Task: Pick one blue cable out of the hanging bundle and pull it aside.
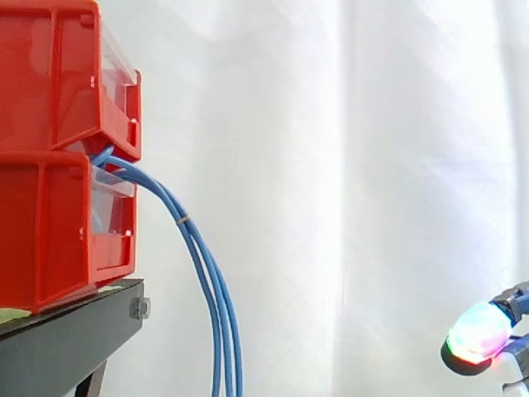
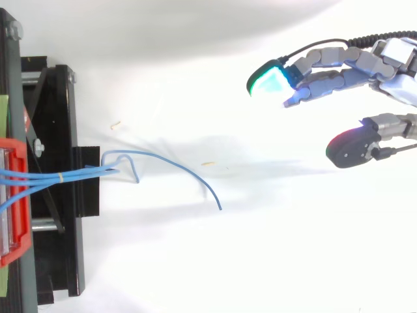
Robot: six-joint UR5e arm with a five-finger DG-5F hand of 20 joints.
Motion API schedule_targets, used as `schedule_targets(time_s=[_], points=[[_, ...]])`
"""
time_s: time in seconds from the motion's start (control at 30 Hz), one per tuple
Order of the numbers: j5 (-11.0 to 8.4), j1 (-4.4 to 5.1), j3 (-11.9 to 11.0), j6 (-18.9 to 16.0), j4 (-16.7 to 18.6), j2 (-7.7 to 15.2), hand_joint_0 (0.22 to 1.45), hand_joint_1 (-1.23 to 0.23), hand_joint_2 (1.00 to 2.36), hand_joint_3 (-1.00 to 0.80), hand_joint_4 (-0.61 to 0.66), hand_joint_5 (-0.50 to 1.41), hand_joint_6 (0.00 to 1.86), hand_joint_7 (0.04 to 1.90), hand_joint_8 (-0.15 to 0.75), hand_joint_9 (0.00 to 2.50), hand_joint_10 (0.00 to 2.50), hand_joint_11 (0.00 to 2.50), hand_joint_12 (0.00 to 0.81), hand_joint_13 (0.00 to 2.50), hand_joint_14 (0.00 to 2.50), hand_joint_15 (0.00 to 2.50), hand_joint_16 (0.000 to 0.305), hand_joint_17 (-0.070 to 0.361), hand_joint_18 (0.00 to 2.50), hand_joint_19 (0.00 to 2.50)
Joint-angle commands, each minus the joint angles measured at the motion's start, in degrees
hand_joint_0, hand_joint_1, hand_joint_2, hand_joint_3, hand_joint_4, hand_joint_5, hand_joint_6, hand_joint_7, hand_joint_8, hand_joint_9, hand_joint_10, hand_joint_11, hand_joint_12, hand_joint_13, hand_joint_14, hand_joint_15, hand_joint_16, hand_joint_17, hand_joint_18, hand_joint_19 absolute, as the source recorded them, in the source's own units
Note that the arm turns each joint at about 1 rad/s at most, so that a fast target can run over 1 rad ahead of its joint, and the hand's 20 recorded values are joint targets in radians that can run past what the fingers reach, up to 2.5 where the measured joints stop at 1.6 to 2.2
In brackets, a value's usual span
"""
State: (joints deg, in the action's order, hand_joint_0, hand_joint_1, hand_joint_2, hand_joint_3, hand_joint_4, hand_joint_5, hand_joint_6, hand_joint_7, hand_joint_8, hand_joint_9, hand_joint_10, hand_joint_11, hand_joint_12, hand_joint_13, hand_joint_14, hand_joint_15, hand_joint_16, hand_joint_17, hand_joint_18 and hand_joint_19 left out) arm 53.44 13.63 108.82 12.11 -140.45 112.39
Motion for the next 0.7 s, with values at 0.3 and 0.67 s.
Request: schedule_targets(time_s=[0.3,0.67], points=[[-0.01,0.08,0.0,0.0,0.0,0.0,0.45,-0.62,1.0,-0.5,0.16,-0.21,0.5,0.61,0.237,0.69,0.0,0.04,0.306,0.68,0.01,0.22,0.053,0.12,0.45,0.18],[1.14,-0.27,-9.3,0.0,-9.8,-1.0,0.46,-0.62,1.0,-0.5,0.17,-0.2,0.5,0.62,0.243,0.75,0.0,0.08,0.303,0.72,0.01,0.25,0.053,0.12,0.49,0.2]])
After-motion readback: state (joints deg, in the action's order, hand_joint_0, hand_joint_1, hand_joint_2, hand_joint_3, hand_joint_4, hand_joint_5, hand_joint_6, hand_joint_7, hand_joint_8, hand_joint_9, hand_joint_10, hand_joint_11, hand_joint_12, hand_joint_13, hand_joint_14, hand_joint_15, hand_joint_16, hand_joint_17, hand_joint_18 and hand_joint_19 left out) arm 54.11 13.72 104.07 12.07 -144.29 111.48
